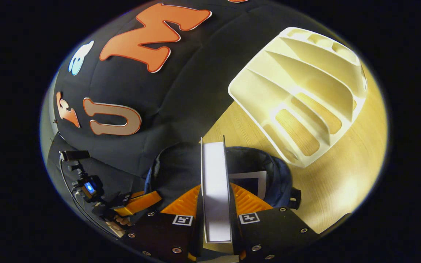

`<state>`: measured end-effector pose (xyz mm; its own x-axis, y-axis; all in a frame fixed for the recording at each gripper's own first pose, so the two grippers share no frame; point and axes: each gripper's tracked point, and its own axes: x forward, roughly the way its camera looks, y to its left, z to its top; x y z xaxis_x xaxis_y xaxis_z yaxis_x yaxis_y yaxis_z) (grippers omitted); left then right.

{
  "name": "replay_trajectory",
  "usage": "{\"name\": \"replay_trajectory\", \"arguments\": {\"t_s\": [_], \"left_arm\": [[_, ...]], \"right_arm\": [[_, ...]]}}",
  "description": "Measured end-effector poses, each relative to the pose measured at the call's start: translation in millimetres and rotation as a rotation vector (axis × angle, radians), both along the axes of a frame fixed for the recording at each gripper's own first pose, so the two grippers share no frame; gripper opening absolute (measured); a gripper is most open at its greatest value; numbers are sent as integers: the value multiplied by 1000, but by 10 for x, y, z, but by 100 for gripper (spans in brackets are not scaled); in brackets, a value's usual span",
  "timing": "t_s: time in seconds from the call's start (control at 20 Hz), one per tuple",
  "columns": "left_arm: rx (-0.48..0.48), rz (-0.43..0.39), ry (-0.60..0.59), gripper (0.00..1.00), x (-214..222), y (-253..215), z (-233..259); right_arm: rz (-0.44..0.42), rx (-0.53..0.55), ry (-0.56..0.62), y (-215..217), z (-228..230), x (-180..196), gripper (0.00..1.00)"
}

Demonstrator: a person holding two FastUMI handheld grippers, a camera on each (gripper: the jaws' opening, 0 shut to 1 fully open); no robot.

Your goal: Open the schoolbag, grab two books from the bookshelf and put them into the schoolbag.

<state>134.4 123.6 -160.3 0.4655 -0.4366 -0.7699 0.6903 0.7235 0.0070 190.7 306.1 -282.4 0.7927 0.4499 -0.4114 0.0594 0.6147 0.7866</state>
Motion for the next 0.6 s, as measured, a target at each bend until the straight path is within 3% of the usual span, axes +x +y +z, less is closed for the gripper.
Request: {"name": "replay_trajectory", "arguments": {"t_s": [0.25, 0.5, 0.6], "left_arm": [[8, -21, -19, 1, -29, -64, 77], [22, -32, -38, 1, 33, -111, 108], [23, -29, -36, 1, 47, -99, 112]], "right_arm": [[-66, 67, 18, 418, -219, 216, 31], [-12, 52, 59, 812, -331, 236, 31], [-5, 38, 85, 785, -367, 272, 32]]}}
